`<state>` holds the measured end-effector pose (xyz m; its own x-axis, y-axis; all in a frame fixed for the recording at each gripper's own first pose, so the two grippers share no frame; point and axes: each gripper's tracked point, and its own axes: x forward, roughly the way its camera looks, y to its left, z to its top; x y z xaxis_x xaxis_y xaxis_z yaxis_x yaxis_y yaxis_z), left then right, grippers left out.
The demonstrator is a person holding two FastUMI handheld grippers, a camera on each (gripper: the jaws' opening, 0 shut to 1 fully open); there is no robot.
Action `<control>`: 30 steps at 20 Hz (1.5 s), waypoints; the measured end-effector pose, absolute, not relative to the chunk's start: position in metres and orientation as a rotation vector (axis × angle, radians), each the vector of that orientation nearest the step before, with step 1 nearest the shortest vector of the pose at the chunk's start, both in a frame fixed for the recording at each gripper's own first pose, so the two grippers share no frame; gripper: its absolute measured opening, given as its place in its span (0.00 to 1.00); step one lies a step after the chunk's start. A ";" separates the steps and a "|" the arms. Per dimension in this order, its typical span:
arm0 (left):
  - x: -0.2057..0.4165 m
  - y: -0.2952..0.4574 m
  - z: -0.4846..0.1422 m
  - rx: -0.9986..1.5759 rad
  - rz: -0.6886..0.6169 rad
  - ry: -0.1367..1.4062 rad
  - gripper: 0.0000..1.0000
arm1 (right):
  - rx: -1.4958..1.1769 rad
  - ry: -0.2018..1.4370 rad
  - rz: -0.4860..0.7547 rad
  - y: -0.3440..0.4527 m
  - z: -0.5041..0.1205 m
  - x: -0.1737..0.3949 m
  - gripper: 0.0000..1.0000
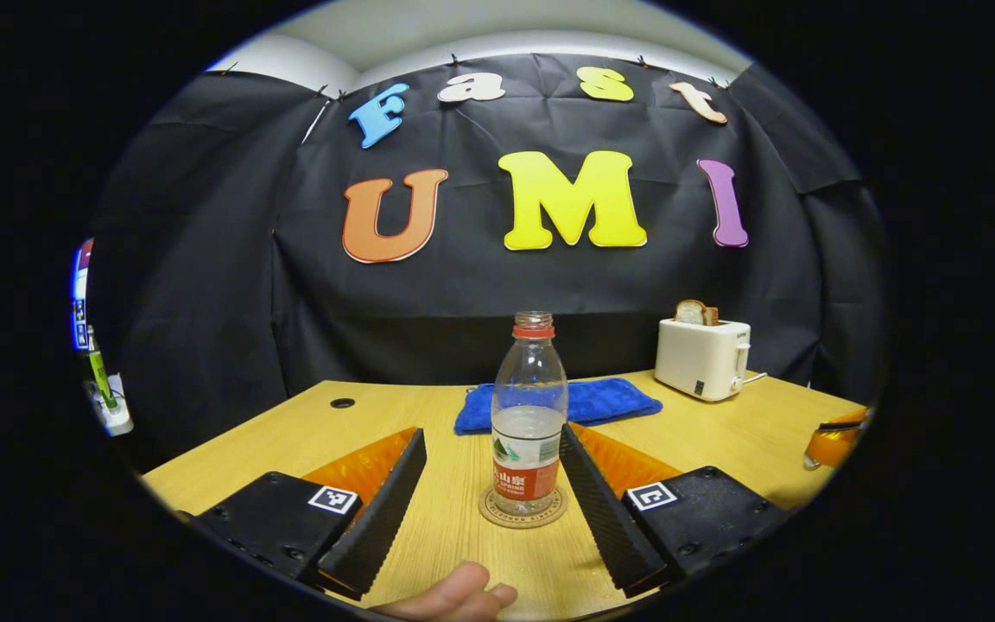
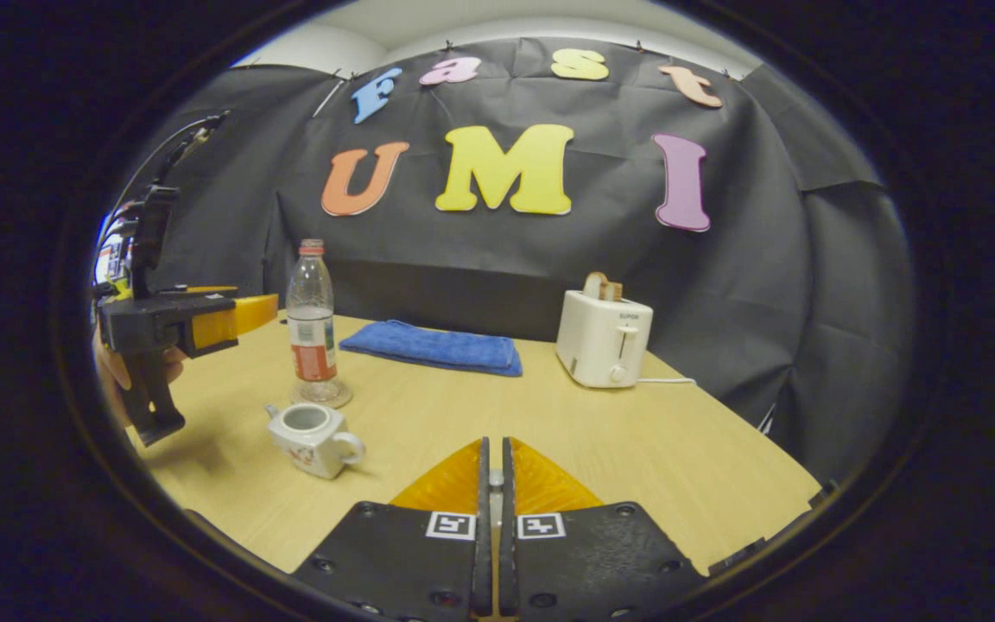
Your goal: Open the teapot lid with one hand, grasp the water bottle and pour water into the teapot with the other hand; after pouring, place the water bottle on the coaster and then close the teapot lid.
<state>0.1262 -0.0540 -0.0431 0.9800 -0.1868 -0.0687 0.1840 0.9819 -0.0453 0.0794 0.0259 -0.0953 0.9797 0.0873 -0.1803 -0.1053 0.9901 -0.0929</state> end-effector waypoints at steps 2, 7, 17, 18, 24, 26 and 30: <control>0.110 -0.043 -0.034 -0.050 -0.170 0.063 0.97 | -0.071 0.161 0.152 0.042 -0.090 0.082 0.03; 0.072 -0.019 -0.029 -0.029 -0.120 0.031 0.97 | 0.023 0.156 0.288 0.087 -0.080 0.094 0.03; 0.044 0.006 -0.040 -0.019 -0.087 0.097 0.97 | 0.048 0.176 0.382 0.149 -0.080 0.124 0.05; 0.044 0.008 -0.043 -0.015 -0.088 0.109 0.97 | 0.032 0.175 0.393 0.157 -0.082 0.124 0.05; 0.045 0.012 -0.044 -0.089 -0.105 0.129 0.97 | -0.026 0.207 0.407 0.184 -0.105 0.127 0.06; 0.046 0.018 -0.045 -0.093 -0.095 0.135 0.97 | -0.031 0.214 0.412 0.190 -0.109 0.127 0.06; 0.044 0.021 -0.042 -0.113 -0.097 0.137 0.97 | -0.049 0.203 0.384 0.188 -0.104 0.132 0.06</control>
